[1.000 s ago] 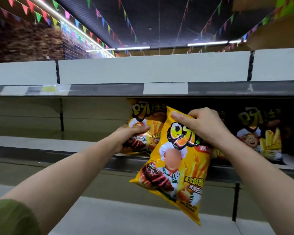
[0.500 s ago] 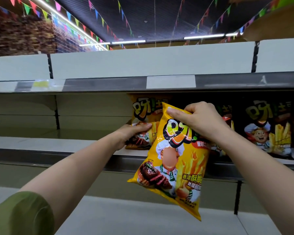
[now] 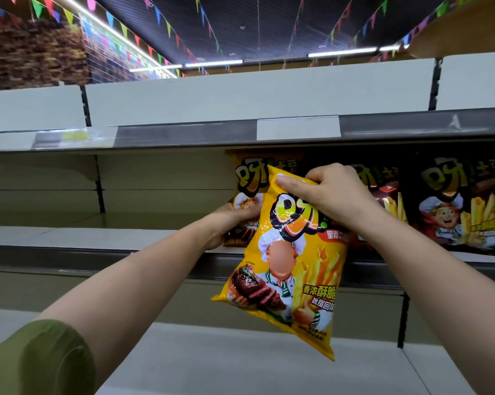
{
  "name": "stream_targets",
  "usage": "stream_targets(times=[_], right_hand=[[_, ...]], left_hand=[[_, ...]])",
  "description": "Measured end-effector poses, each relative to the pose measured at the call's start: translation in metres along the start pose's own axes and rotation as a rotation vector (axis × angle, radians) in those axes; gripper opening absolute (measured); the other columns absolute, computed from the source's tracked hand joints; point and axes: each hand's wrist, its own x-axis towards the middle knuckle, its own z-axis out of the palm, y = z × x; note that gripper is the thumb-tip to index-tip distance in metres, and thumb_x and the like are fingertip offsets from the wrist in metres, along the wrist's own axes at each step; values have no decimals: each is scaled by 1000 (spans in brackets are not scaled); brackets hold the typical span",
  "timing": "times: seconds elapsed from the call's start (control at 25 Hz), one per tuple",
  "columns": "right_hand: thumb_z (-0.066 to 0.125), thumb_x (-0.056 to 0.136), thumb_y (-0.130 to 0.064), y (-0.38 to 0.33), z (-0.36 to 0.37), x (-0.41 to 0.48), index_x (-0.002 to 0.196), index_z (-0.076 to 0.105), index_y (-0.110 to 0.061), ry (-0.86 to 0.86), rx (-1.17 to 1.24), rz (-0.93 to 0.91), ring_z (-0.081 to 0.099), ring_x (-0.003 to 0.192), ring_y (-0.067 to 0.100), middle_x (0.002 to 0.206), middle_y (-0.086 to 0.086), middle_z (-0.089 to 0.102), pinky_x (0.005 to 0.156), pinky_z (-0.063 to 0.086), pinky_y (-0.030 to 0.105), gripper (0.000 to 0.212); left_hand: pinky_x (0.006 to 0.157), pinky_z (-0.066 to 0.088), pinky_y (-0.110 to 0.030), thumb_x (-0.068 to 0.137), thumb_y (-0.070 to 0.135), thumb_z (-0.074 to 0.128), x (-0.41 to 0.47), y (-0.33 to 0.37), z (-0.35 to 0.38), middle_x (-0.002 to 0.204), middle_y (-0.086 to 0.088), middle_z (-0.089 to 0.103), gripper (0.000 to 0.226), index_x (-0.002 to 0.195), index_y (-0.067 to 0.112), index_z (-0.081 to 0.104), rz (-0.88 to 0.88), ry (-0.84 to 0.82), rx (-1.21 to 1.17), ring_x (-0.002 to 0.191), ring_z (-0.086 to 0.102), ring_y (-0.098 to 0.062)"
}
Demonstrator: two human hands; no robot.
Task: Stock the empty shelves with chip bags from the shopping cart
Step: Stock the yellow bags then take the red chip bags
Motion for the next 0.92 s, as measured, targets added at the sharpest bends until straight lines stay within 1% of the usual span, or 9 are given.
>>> stream_targets(times=[0.16, 0.28, 0.4, 0.48, 0.6, 0.68, 0.72, 0.8, 0.92], right_hand=[[59, 76, -64, -12, -1, 3, 48, 43, -13, -2, -7, -8, 42, 51, 19, 48, 1, 42, 55, 31, 34, 60], [57, 75, -67, -27, 3, 12, 61, 58, -2, -26, -10, -35, 56, 63, 25, 59, 7, 58, 61, 43, 40, 66], [56, 76, -67, -43, 11, 16, 51, 47, -12, -38, -25, -80, 50, 58, 19, 55, 1, 50, 55, 36, 33, 61], [55, 77, -67, -53, 16, 17, 51, 47, -18, -56, -28, -87, 52, 62, 18, 57, -1, 51, 57, 35, 30, 56], [52, 77, -69, -64, 22, 21, 57, 53, -16, -78, -59, -104, 59, 73, 22, 64, 0, 57, 59, 38, 30, 57], [49, 77, -72, -70, 30, 24, 61, 56, -15, -85, -114, -130, 60, 76, 23, 69, 2, 60, 59, 38, 29, 60], [48, 76, -73, -73, 35, 24, 64, 58, -14, -84, -133, -147, 60, 77, 24, 72, 3, 61, 60, 39, 30, 62], [44, 78, -74, -79, 44, 21, 64, 61, -11, -81, -114, -179, 58, 73, 23, 69, 4, 61, 60, 37, 31, 67], [42, 85, -67, -84, 56, 12, 52, 51, -15, -38, 63, -218, 49, 63, 20, 55, 0, 50, 59, 34, 33, 62]], left_hand=[[75, 47, -27, 69, 65, 66, -3, 1, -16, 63, 7, 61, 54, 92, 17, 59, 32, 97, -77, 66, 54, -11], [69, 37, -27, 46, 72, 75, -15, -1, -28, 81, -7, 54, 85, 106, 16, 54, 105, 225, -231, 71, 45, -19], [88, 43, -34, 48, 71, 73, -41, -4, -32, 104, -14, 56, 96, 116, 5, 61, 156, 231, -268, 93, 51, -29], [105, 41, -45, 56, 71, 68, -65, -1, -28, 113, -15, 64, 86, 113, 7, 64, 140, 181, -241, 107, 59, -34], [82, 57, -34, 71, 70, 56, -104, 9, -18, 102, -7, 72, 67, 106, 14, 65, 114, 4, -215, 96, 69, -24], [70, 57, -27, 61, 64, 71, -122, 10, -11, 101, -4, 73, 73, 114, 15, 60, 117, -56, -169, 89, 71, -19], [69, 57, -27, 56, 52, 82, -126, 8, -11, 103, -5, 73, 78, 119, 13, 56, 112, -14, -121, 88, 71, -19], [69, 57, -28, 60, 30, 80, -130, 1, -19, 104, -6, 73, 73, 125, 13, 51, 99, 105, -55, 88, 72, -21], [70, 58, -31, 66, 24, 75, -143, -5, -41, 106, -9, 72, 62, 123, 12, 54, 76, 152, -80, 90, 71, -25]])
